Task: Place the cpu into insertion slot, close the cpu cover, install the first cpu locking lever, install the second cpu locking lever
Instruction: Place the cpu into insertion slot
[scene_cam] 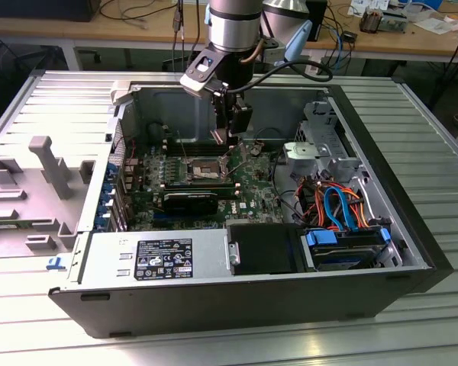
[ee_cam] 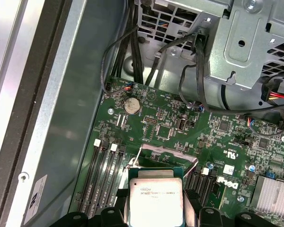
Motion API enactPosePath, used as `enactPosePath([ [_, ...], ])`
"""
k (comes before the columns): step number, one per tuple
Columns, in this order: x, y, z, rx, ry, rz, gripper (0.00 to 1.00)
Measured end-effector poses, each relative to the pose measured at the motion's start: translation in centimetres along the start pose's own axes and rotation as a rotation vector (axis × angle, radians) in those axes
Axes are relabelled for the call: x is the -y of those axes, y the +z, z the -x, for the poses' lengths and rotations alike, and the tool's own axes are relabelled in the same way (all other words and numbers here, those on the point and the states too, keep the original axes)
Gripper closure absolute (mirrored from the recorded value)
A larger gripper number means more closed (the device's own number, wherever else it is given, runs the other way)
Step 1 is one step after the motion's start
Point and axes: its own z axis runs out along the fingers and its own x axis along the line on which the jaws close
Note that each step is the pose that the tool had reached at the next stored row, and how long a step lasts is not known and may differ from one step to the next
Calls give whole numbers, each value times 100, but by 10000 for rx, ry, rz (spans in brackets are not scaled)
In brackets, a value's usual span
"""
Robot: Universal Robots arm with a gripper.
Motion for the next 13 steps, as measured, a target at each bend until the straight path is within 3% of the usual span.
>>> enactPosePath([
  [13,0,1,0,-2,97,-6,46],
])
